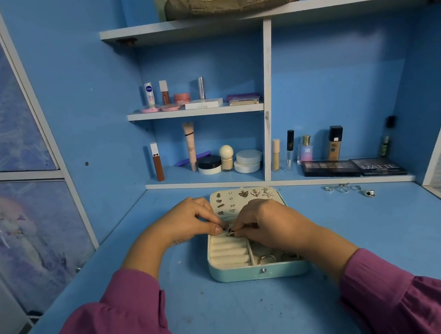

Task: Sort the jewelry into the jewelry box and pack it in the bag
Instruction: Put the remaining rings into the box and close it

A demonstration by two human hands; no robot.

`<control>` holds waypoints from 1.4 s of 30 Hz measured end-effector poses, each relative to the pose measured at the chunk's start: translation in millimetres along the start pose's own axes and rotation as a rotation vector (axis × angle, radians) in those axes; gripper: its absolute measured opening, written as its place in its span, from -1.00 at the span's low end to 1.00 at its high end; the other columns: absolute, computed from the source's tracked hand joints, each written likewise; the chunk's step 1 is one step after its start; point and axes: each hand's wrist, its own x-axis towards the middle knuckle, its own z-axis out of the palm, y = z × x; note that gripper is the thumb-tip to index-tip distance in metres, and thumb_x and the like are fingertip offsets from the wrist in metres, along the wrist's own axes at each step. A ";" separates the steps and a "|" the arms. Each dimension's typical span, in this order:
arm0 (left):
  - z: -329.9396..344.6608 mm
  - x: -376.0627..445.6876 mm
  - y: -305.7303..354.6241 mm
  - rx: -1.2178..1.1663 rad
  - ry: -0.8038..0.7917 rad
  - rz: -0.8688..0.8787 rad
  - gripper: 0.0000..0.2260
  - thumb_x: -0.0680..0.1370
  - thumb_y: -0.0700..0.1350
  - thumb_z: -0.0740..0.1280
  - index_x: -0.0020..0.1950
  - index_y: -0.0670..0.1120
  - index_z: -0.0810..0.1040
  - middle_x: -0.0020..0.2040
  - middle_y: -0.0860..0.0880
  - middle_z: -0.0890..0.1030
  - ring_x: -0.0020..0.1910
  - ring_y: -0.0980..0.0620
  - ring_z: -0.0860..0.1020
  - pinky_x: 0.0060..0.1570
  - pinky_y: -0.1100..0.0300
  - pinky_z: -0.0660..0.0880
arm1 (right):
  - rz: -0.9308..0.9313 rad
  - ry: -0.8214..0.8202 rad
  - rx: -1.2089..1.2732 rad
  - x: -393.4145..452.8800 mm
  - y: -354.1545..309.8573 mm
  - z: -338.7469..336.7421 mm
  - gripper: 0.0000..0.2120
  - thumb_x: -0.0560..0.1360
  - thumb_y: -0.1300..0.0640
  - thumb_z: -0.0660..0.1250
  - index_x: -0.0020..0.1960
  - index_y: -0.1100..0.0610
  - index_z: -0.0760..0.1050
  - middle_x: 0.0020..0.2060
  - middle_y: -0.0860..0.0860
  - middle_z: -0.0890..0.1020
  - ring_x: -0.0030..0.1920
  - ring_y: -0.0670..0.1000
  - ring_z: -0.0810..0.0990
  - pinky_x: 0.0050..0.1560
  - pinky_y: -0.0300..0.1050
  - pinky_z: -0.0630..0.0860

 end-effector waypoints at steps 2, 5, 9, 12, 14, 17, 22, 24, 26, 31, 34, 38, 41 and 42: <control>0.4 0.1 0.0 -0.002 0.006 -0.001 -0.67 0.36 -0.23 0.53 -0.33 0.26 0.66 -0.14 0.05 0.52 -0.19 0.40 0.46 -0.10 0.60 0.31 | -0.011 -0.013 -0.008 1.3 0.8 0.5 -0.83 0.51 0.12 0.36 0.05 0.11 0.65 -0.05 -0.01 0.67 -0.02 -0.05 0.56 0.03 -0.21 0.46; 0.2 -0.6 -0.3 0.005 -0.004 -0.009 -0.70 0.36 -0.22 0.53 -0.27 0.22 0.67 -0.14 0.06 0.51 -0.19 0.40 0.46 -0.10 0.59 0.31 | -0.005 -0.028 -0.010 1.2 0.5 -1.8 -0.84 0.51 0.14 0.35 0.05 0.12 0.65 -0.04 -0.01 0.66 -0.02 -0.05 0.55 0.03 -0.23 0.44; 0.2 -0.6 -0.6 0.016 -0.014 -0.022 -0.79 0.37 -0.23 0.52 -0.19 0.11 0.67 -0.13 0.06 0.50 -0.18 0.40 0.46 -0.09 0.60 0.31 | -0.003 -0.030 -0.011 1.7 0.0 -3.3 -0.83 0.52 0.16 0.34 0.05 0.13 0.65 -0.03 0.00 0.66 -0.01 -0.05 0.54 0.04 -0.23 0.44; -0.2 -0.1 -0.9 0.004 -0.005 -0.020 -0.76 0.37 -0.23 0.52 -0.21 0.14 0.68 -0.14 0.06 0.50 -0.19 0.39 0.46 -0.09 0.59 0.32 | 0.010 -0.028 -0.008 2.2 0.7 -1.5 -0.83 0.51 0.15 0.34 0.05 0.12 0.65 -0.03 -0.01 0.67 -0.01 -0.05 0.55 0.04 -0.21 0.45; -0.5 0.4 -1.3 -0.002 -0.005 -0.015 -0.73 0.37 -0.24 0.52 -0.24 0.17 0.68 -0.15 0.06 0.51 -0.19 0.38 0.47 -0.09 0.58 0.33 | 0.024 -0.020 0.004 1.6 0.9 0.1 -0.83 0.51 0.15 0.35 0.05 0.11 0.66 -0.04 -0.03 0.67 -0.02 -0.08 0.55 0.03 -0.24 0.45; -0.2 0.0 -1.0 -0.014 -0.007 -0.014 -0.70 0.37 -0.24 0.52 -0.27 0.21 0.69 -0.15 0.06 0.51 -0.19 0.36 0.49 -0.08 0.56 0.34 | 0.107 0.000 0.090 -1.7 1.7 1.0 -0.84 0.51 0.11 0.36 0.05 0.04 0.66 -0.05 -0.09 0.67 -0.08 -0.16 0.53 -0.03 -0.36 0.43; 4.8 1.8 11.7 -0.123 0.154 0.029 -0.80 0.42 -0.25 0.47 -0.17 0.07 0.70 -0.19 -0.02 0.56 -0.32 0.22 0.44 -0.23 0.46 0.35 | 0.361 0.197 0.315 -5.5 18.3 -14.7 -0.87 0.50 0.09 0.38 0.01 0.04 0.66 -0.19 -0.22 0.61 -0.18 -0.27 0.53 -0.16 -0.44 0.41; 13.3 8.7 22.7 -0.177 0.216 0.052 -0.83 0.44 -0.24 0.45 -0.13 0.04 0.70 -0.18 0.00 0.61 -0.29 0.17 0.44 -0.22 0.39 0.40 | 0.477 0.305 0.378 -8.8 32.1 -25.4 -0.90 0.51 0.10 0.38 -0.03 0.05 0.66 -0.22 -0.16 0.63 -0.23 -0.28 0.54 -0.24 -0.50 0.40; 25.8 21.2 35.5 -0.186 0.240 0.052 -0.87 0.46 -0.21 0.45 -0.10 0.03 0.69 -0.17 0.07 0.66 -0.26 0.19 0.50 -0.17 0.36 0.43 | 0.578 0.391 0.368 -15.9 49.8 -33.7 -0.92 0.51 0.11 0.37 -0.06 0.05 0.64 -0.24 -0.11 0.64 -0.24 -0.22 0.55 -0.31 -0.49 0.40; 61.2 66.9 69.4 -0.125 0.152 0.035 -0.87 0.48 -0.20 0.43 0.01 -0.08 0.68 -0.12 0.11 0.65 -0.19 0.27 0.55 -0.17 0.45 0.43 | 0.811 0.513 0.246 -45.9 104.0 -46.0 -0.90 0.51 0.16 0.33 -0.13 0.11 0.62 -0.23 0.01 0.64 -0.21 0.02 0.53 -0.31 -0.17 0.39; 77.4 98.3 88.9 -0.061 0.089 0.022 -0.82 0.49 -0.22 0.41 0.08 -0.13 0.65 -0.06 0.04 0.62 -0.13 0.20 0.55 -0.19 0.43 0.42 | 0.926 0.547 0.113 -63.3 137.0 -49.0 -0.85 0.50 0.20 0.28 -0.05 0.16 0.63 -0.11 0.11 0.66 -0.14 0.09 0.53 -0.20 -0.15 0.37; 101.5 142.5 103.8 0.092 0.007 -0.014 -0.74 0.49 -0.22 0.41 0.18 -0.15 0.61 0.15 -0.08 0.62 0.15 -0.02 0.55 0.19 0.15 0.47 | 0.971 0.411 -0.251 -76.8 164.0 -48.1 -0.69 0.54 0.15 0.26 0.26 0.12 0.53 0.20 0.20 0.53 0.21 0.24 0.40 0.14 -0.02 0.38; 123.6 168.8 106.1 0.277 -0.052 -0.050 -0.70 0.54 -0.18 0.34 0.28 -0.06 0.55 0.29 -0.09 0.53 0.33 -0.10 0.41 0.33 0.05 0.37 | 0.992 0.288 -0.444 -73.4 167.4 -49.1 -0.64 0.58 0.03 0.19 0.37 -0.04 0.42 0.26 0.15 0.44 0.28 0.21 0.31 0.21 -0.01 0.33; 130.7 174.8 106.2 0.344 -0.066 -0.055 -0.68 0.57 -0.18 0.29 0.32 -0.01 0.52 0.35 -0.11 0.48 0.39 -0.13 0.33 0.37 0.02 0.33 | 0.991 0.267 -0.473 -71.0 167.2 -48.7 -0.63 0.59 0.01 0.16 0.39 -0.08 0.40 0.26 0.13 0.43 0.28 0.20 0.31 0.22 0.00 0.32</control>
